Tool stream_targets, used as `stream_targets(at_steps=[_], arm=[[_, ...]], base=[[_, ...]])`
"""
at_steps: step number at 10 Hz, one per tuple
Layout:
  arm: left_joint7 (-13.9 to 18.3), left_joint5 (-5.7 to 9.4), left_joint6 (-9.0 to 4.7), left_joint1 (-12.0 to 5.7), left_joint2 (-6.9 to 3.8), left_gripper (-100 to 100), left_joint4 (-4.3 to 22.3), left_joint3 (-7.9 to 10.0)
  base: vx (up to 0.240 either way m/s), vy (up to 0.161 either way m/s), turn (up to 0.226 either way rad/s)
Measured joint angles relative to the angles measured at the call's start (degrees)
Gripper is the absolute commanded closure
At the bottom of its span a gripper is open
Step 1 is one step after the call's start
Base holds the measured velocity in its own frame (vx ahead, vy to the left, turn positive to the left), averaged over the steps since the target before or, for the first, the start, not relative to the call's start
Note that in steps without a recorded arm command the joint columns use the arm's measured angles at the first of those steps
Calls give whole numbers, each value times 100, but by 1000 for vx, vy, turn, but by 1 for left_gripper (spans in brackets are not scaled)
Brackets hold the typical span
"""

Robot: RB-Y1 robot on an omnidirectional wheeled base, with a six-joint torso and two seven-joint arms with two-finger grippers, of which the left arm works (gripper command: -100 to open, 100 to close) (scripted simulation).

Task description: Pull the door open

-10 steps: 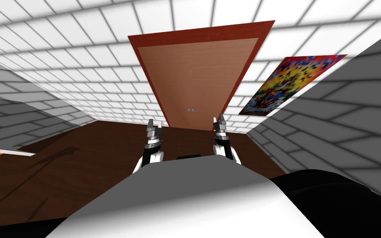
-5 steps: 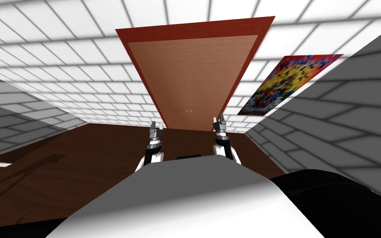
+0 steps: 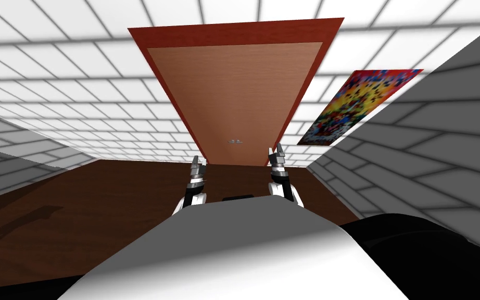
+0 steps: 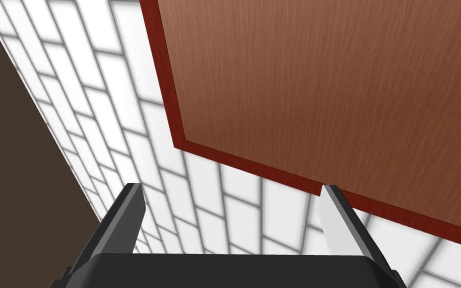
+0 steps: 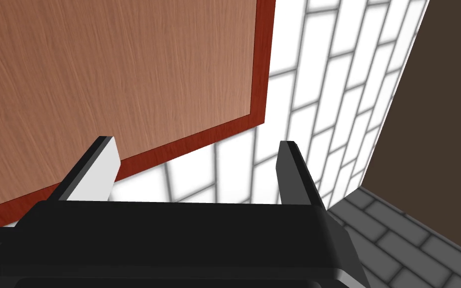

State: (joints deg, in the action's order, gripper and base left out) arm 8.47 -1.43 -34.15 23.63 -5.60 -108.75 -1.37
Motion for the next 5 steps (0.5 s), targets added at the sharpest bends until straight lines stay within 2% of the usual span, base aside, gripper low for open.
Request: stream_targets(at_steps=[2, 5], arm=[[21, 38, -11, -94, -56, -100, 252, 40], [32, 83, -121, -162, -117, -100, 651, 66]], base=[[103, -53, -71], [106, -30, -78]])
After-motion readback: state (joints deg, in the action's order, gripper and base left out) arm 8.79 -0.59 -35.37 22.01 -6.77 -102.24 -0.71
